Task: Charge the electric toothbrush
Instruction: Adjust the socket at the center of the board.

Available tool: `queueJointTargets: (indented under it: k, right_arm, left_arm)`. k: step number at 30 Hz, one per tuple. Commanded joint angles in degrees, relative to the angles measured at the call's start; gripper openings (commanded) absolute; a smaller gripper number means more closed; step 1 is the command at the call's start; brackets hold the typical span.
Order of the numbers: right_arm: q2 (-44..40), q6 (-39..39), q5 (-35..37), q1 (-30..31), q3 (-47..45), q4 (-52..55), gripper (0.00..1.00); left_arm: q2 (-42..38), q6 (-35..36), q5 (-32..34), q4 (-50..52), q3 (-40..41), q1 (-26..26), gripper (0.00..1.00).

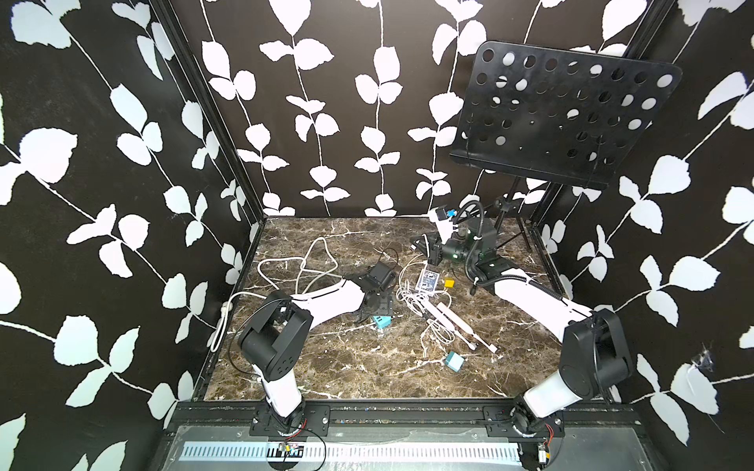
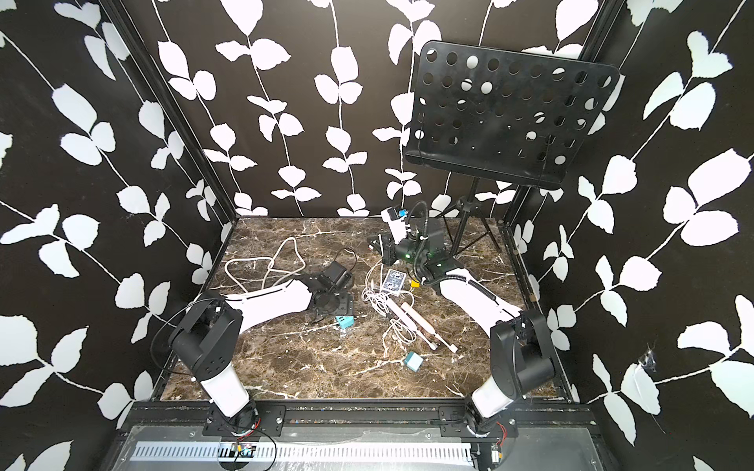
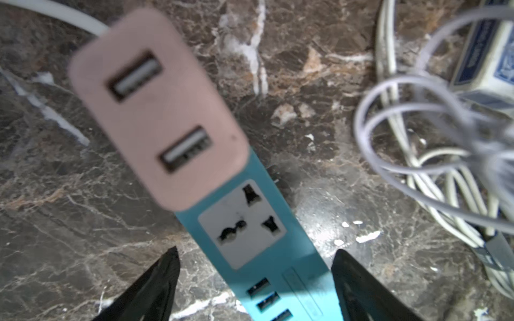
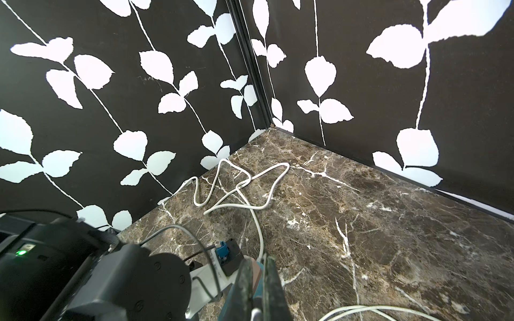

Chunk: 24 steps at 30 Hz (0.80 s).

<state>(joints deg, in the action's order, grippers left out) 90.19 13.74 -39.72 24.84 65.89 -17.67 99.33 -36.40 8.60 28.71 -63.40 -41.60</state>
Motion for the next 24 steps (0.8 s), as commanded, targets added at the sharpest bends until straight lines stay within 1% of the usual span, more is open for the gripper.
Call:
queueJointTargets:
  k: [1, 5, 6, 8, 12, 14, 19, 22, 24]
  right_arm:
    - [0.82, -0.38, -0.17, 0.03, -0.31, -3.70, 0.00]
    - [0.99, -0.21, -0.04, 0.03, -0.26, -3.90, 0.00]
    - [2.57, -0.19, -0.08, 0.01, -0.19, -3.86, 0.00]
    - [2.97, -0.62, 0.08, 0.02, 0.24, -3.29, 0.00]
    - [4.14, -1.28, -0.24, 0.34, 1.91, -1.92, 0.00]
    - [4.78, -2.90, 0.12, 1.20, 3.33, 0.08, 0.00]
    - [8.50, -4.42, -1.49, 4.29, 7.39, 2.80, 0.00]
    - [10.87, -5.48, -1.26, 6.49, 8.90, 3.29, 0.00]
    - [13.01, -5.80, -2.17, 8.16, 11.67, 3.96, 0.00]
  left_arm:
    - [1.00, -0.34, 2.00, 0.26, -1.96, -0.30, 0.90]
    - [3.28, -0.94, 4.65, 2.70, -2.91, -0.38, 0.90]
    - [3.35, -0.52, 4.94, 2.80, -2.56, -0.39, 0.90]
    - [3.35, -0.24, 5.86, 3.59, -2.10, -0.39, 0.90]
    - [2.21, 0.53, 5.38, 4.24, -0.49, -0.41, 0.90]
    - [0.27, 0.67, 5.09, 4.40, 1.27, -0.40, 0.89]
    - [-6.67, 2.14, 4.64, 5.70, 8.56, -0.20, 0.86]
    - [-9.83, 2.37, 2.16, 5.35, 12.33, 0.76, 0.85]
    - [-11.73, 3.08, -0.41, 4.37, 14.08, 1.92, 0.84]
